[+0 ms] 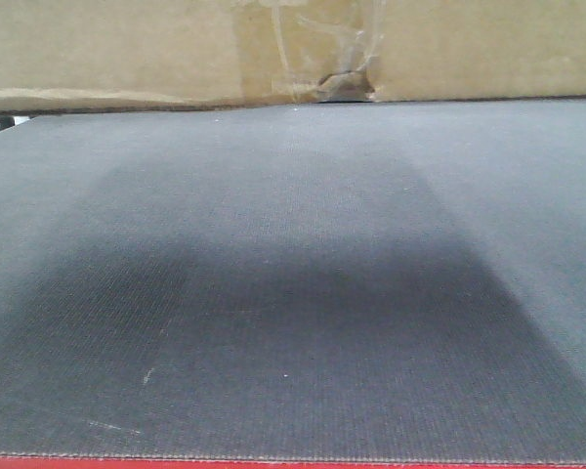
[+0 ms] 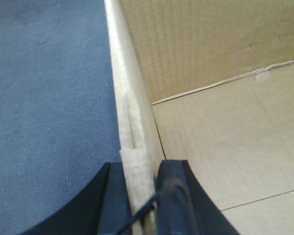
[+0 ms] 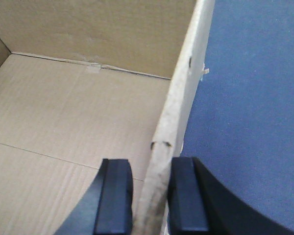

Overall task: Grab carton from right shelf to conveyor
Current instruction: 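Carry the carton over the grey belt conveyor with both grippers, then lower the carton onto the belt and open both grippers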

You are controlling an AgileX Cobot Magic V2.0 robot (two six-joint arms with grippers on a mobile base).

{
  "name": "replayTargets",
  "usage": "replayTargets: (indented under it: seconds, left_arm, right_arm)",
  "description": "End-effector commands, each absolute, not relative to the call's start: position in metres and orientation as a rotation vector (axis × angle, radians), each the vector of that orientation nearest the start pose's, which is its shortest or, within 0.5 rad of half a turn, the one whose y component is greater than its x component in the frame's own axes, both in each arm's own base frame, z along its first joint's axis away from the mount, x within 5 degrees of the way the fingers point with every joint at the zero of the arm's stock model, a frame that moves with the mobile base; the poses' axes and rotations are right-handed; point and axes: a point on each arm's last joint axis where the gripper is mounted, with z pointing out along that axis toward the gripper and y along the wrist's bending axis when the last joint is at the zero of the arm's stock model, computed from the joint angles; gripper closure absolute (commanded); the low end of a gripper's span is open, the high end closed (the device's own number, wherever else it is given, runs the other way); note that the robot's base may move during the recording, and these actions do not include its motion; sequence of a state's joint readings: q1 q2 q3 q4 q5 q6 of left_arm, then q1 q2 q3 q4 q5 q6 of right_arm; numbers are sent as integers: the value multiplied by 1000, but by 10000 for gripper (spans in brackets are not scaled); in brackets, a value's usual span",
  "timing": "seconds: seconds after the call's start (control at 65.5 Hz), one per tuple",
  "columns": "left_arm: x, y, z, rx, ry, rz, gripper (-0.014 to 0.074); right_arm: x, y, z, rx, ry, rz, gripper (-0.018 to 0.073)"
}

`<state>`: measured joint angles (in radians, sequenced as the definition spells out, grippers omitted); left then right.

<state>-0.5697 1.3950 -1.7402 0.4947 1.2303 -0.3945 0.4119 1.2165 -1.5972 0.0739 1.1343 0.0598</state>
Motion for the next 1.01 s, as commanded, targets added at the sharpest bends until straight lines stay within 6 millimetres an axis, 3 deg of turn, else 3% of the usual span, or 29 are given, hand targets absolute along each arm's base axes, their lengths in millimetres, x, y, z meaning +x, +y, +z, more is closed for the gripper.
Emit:
replayTargets:
  seconds: [0.0, 0.58, 0.763, 0.992]
  left_arm:
    - [244, -102, 485, 174, 2170, 195, 613]
    - [245, -102, 484, 166, 2185, 167, 613]
    - [274, -99, 472, 138, 2169, 185, 613]
    - [328, -106, 434, 145, 2206, 214, 613]
  right_arm:
    - [198, 93, 485, -408, 2176, 344, 625]
    - [201, 96, 484, -406, 2171, 364, 625]
    - [232, 105, 472, -394, 2152, 317, 625]
    - [288, 127, 430, -404, 2236, 279, 625]
